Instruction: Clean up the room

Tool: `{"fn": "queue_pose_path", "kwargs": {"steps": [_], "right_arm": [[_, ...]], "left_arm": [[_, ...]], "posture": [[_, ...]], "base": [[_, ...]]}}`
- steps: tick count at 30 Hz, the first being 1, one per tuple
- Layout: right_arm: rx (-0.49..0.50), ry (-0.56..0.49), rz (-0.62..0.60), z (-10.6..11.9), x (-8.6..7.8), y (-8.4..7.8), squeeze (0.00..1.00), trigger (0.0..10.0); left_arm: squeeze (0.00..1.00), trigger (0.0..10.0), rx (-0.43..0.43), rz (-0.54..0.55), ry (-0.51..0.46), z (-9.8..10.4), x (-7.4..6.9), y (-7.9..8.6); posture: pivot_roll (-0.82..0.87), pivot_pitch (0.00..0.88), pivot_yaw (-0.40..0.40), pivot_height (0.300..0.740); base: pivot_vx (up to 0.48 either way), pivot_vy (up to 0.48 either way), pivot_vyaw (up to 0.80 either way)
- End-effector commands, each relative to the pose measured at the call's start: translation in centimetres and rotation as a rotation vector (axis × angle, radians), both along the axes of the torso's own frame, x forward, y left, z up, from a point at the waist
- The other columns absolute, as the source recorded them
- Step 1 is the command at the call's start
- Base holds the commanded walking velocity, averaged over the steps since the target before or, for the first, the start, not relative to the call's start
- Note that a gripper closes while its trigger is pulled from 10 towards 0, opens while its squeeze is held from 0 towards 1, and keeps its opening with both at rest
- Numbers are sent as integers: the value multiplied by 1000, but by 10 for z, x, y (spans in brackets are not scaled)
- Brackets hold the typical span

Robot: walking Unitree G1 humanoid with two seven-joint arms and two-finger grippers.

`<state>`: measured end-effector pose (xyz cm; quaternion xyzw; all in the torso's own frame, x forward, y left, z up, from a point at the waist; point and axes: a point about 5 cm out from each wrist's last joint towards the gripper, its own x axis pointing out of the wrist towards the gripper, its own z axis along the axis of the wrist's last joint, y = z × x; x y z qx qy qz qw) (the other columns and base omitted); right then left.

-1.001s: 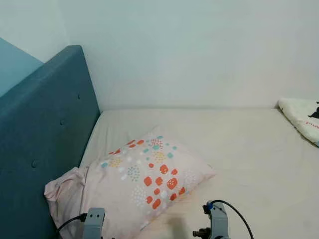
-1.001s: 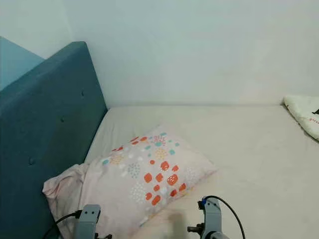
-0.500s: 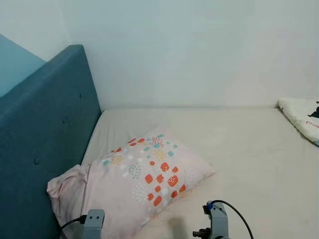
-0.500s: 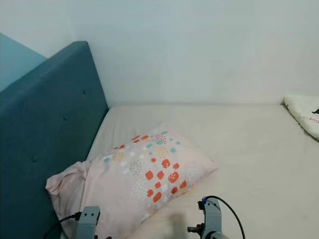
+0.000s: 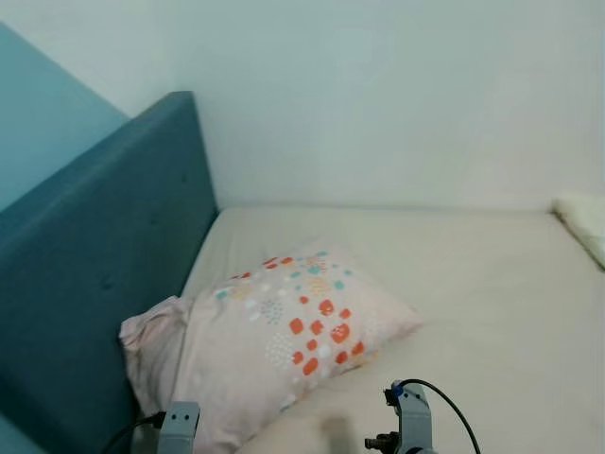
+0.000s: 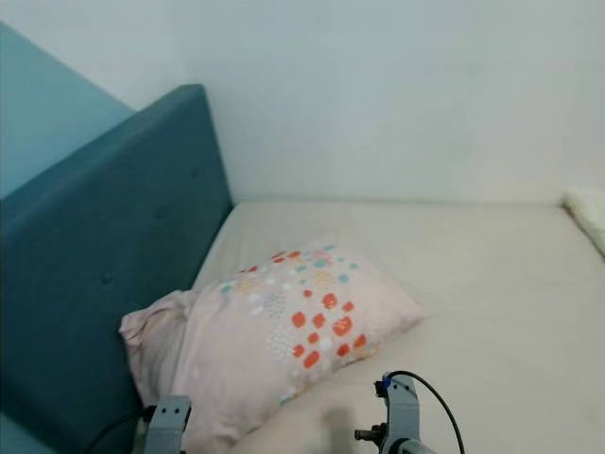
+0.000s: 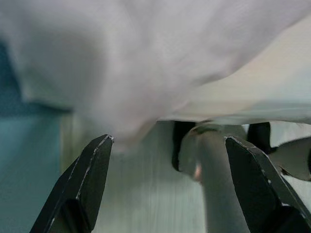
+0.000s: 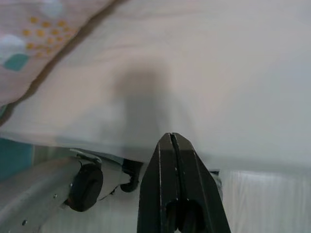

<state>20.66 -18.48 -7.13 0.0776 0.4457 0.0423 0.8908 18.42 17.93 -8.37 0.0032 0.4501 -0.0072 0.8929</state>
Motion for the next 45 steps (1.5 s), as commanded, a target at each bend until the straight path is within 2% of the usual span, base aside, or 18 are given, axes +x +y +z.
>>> {"fn": "queue_pose_path", "kwargs": {"steps": [1, 11, 21, 45], "right_arm": [[10, 7, 0, -1, -1, 4, 0, 10000], [15, 6, -8, -2, -2, 3, 0, 10000], [6, -27, 8, 1, 2, 2, 0, 10000], [58, -51, 10, 4, 6, 6, 0, 10000]], "left_arm": [[0, 10000, 13, -15, 5, 1, 1, 2], [0, 10000, 13, -20, 11, -1, -2, -1], [0, 10000, 44, -51, 1, 0, 0, 0], [0, 10000, 43, -51, 16, -2, -4, 1]], "posture": [[38, 0, -5, 700], [36, 0, -2, 700], [37, 0, -3, 700], [33, 0, -1, 700]], "base": [[-262, 0, 0], [-267, 0, 0], [0, 0, 0], [0, 0, 796]]}}
